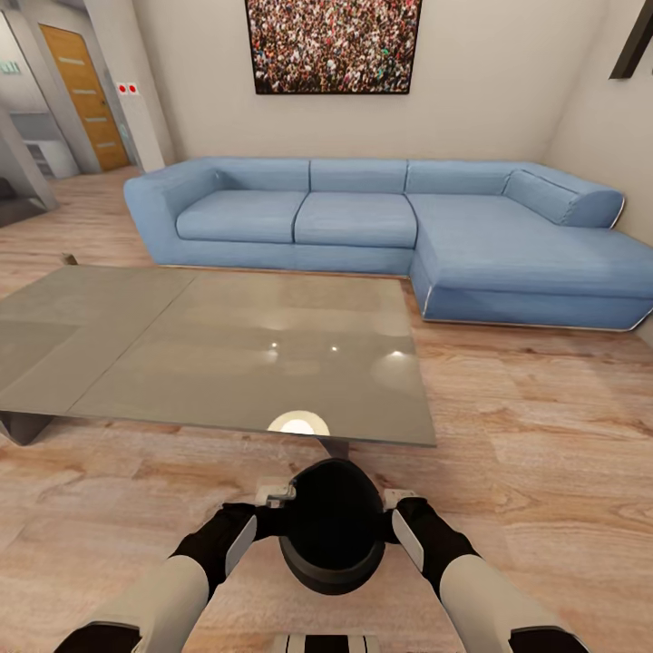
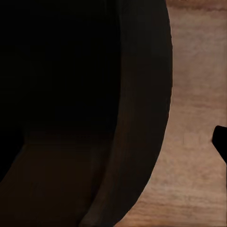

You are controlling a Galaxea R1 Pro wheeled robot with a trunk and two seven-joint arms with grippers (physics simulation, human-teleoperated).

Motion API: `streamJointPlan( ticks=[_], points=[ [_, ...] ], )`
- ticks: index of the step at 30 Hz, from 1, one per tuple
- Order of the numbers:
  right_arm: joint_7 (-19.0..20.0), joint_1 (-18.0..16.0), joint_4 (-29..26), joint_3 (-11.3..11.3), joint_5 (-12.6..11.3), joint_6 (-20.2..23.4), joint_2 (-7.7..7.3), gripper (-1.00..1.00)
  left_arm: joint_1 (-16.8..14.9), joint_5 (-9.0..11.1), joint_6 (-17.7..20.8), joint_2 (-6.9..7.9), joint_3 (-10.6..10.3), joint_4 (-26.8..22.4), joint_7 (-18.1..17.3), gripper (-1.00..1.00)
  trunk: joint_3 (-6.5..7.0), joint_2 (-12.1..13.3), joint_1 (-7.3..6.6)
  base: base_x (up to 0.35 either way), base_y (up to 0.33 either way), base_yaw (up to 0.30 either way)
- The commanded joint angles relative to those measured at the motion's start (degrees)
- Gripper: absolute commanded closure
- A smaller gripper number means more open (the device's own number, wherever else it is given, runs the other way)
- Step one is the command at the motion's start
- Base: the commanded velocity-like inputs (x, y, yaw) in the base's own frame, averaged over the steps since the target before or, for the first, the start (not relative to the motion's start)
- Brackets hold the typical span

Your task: Place each of the two pumpkins and all three candles from the living room inside a cabinet in the living room (use any cabinet), then make sure every cabinet is closed, and position the cauldron so it is next to a table in the living room.

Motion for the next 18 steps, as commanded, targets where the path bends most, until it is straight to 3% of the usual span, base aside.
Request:
streamJointPlan(
  ticks=[1,18],
  points=[
    [-0.25,-0.02,-0.1,0.04,-0.5,0.26,0.0,-1.0,-0.02,0.34,0.25,0.02,-0.18,0.18,-0.04,-1.0,-0.04,-0.02,-0.02,0.0,0.0,0.0],
    [-0.25,0.0,-0.1,0.01,-0.5,0.26,0.0,-1.0,-0.02,0.34,0.25,0.02,-0.18,0.18,-0.04,-1.0,-0.04,-0.02,-0.02,0.0,0.0,0.0]
  ],
)
